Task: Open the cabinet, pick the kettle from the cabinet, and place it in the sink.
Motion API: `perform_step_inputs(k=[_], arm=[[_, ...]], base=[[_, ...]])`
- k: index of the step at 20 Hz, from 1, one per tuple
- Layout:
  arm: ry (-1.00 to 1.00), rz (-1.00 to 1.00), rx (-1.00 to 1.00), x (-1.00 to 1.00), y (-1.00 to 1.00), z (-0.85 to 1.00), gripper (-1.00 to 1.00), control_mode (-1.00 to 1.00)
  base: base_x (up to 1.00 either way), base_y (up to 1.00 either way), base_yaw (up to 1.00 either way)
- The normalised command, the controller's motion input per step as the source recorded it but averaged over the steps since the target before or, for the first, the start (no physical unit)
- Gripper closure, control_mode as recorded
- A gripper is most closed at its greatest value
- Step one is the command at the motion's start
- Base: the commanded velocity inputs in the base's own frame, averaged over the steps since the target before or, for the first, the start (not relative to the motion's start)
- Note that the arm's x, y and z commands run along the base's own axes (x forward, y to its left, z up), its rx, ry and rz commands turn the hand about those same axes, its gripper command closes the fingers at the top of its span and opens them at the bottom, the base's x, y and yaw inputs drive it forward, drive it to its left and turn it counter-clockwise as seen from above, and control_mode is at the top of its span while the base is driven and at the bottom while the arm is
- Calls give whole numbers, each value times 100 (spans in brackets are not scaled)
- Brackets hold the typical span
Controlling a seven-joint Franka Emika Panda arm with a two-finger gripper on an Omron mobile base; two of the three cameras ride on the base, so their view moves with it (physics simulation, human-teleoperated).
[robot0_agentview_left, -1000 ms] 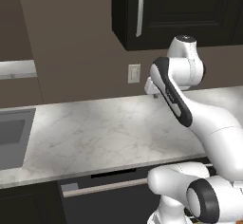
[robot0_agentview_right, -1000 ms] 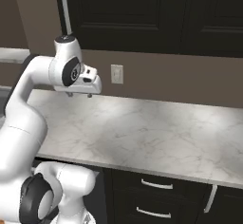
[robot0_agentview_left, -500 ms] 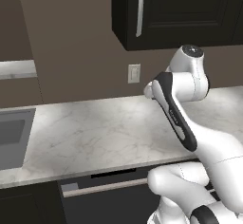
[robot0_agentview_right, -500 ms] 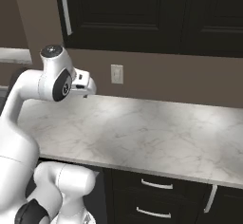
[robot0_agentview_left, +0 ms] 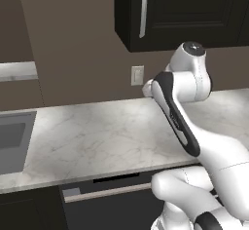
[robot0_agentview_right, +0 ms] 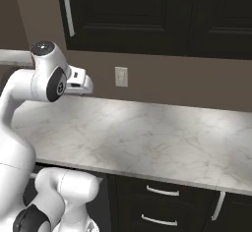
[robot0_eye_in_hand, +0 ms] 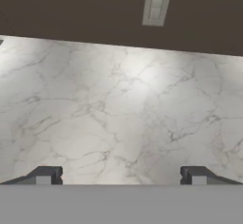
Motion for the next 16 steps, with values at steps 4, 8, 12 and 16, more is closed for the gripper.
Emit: perform_step_inputs(k=[4, 8, 12, 16], arm=[[-13, 0, -1, 0, 16, 25, -100, -100], [-16, 0, -1, 1, 17, 22, -100, -100], [0, 0, 0, 9, 17, 22, -100, -100], [0, 0, 0, 3, 23, 28, -100, -100]], base=[[0, 0, 0], [0, 0, 0], [0, 0, 0], [0, 0, 0]])
